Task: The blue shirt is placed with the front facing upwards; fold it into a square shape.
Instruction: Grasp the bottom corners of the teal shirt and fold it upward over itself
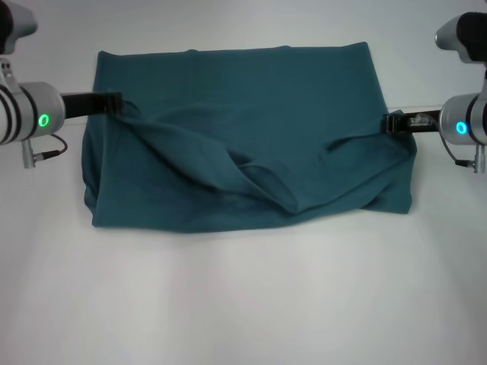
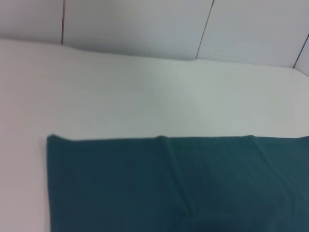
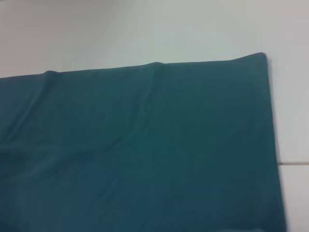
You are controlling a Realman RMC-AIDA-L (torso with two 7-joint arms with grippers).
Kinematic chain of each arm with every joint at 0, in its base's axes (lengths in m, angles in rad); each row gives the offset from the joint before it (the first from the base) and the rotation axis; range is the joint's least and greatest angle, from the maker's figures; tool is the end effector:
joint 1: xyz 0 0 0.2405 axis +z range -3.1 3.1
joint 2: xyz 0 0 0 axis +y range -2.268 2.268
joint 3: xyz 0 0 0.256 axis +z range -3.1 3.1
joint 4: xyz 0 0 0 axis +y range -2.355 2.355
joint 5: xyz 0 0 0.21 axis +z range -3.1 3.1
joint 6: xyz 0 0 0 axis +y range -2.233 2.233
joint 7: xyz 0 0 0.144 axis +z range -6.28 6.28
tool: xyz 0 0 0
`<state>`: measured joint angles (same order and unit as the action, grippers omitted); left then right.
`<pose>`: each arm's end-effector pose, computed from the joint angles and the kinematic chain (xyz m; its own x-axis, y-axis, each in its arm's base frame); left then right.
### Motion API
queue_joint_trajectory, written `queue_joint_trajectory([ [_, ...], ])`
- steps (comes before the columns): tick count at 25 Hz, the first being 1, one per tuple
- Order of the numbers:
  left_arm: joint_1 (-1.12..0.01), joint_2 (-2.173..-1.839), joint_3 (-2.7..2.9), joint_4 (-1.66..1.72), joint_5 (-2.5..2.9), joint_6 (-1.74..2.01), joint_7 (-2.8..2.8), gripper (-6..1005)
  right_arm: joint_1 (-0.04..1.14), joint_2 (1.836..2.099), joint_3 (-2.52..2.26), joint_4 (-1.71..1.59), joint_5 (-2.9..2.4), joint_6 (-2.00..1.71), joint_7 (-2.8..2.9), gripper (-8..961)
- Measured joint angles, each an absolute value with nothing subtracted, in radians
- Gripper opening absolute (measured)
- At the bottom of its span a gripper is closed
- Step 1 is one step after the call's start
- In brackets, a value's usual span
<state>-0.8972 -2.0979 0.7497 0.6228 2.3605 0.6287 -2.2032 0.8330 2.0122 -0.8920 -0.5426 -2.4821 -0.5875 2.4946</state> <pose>-0.2101 0.4879 0.0151 0.6035 0.5477 0.5796 0.7883 -0.3004 -0.5370 0.2676 0.4746 0.0282 0.4915 -0.6745 -0.5509 -0.8117 -0.1254 -0.5705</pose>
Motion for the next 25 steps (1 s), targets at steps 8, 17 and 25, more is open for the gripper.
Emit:
queue_joint_trajectory([
  [8,-0.909,-2.102,0.745,0.617,2.359,0.561,-2.194,27,0.844,2.011,-0.888,-0.543,-2.481,-0.522,2.502,154],
  [17,-0.916,-2.097,0.744,0.617,2.359,0.527,-2.195,27,0.903,2.004,-0.9,-0.508,-2.522,-0.478,2.493,162],
  [25,-0.911,-2.105,0.748,0.617,2.364,0.525,-2.173,26,0.913,2.009,-0.902,-0.491,-2.548,-0.465,2.493,169],
])
